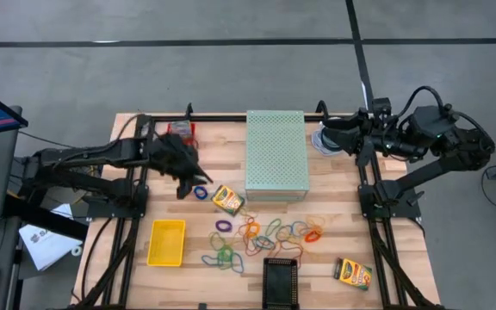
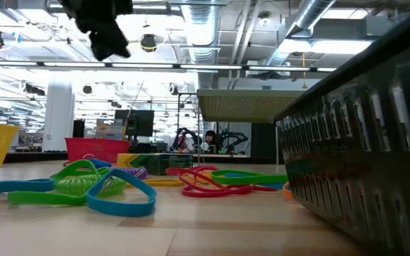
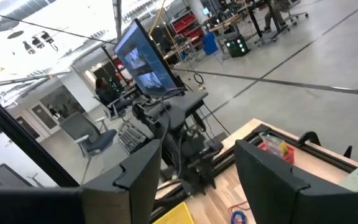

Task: Pick & Place Office Desk Supplies
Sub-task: Put the crayon box into the red bin

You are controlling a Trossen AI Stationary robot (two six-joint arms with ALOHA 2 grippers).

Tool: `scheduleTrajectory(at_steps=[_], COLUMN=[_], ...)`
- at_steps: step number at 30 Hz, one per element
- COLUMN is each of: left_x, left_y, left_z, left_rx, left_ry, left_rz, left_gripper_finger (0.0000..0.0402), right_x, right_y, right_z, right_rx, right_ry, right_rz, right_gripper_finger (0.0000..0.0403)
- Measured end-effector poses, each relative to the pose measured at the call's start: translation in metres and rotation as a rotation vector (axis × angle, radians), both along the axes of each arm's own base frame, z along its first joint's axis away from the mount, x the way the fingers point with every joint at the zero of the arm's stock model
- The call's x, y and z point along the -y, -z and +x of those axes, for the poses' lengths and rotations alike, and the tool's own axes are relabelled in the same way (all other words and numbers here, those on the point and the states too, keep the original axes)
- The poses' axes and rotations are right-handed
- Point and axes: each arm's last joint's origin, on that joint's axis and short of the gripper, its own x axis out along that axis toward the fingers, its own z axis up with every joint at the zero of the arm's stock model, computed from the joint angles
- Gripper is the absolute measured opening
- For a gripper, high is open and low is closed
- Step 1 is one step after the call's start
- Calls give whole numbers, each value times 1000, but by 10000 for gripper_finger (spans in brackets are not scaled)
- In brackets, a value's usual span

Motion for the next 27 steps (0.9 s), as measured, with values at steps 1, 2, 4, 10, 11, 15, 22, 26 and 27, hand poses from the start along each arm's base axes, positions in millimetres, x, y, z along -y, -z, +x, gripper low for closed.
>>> scheduleTrajectory(at_steps=[1,2,4,10,11,15,22,26,27], left_x=[3,6,10,10,9,7,9,13,14], left_y=[4,9,21,63,67,86,105,111,112], left_z=[3,5,12,30,34,40,48,49,49], left_rx=[-27,-47,-74,-106,-80,-92,-165,-200,-202], left_ry=[5,6,4,-223,-251,-368,-425,-436,-433], left_rz=[-20,-56,-177,-404,-423,-448,-470,-438,-430], left_gripper_finger=[131,131,131,131,131,131,131,131,132], right_x=[0,0,0,0,0,0,-2,-3,-3], right_y=[0,0,0,1,1,1,1,1,1], right_z=[0,0,1,2,2,2,2,2,2], right_rx=[0,0,-1,2,2,4,5,4,4], right_ry=[0,0,0,1,0,1,-8,-13,-13], right_rz=[1,1,1,16,18,24,29,29,28], right_gripper_finger=[201,201,201,201,201,201,201,201,201])
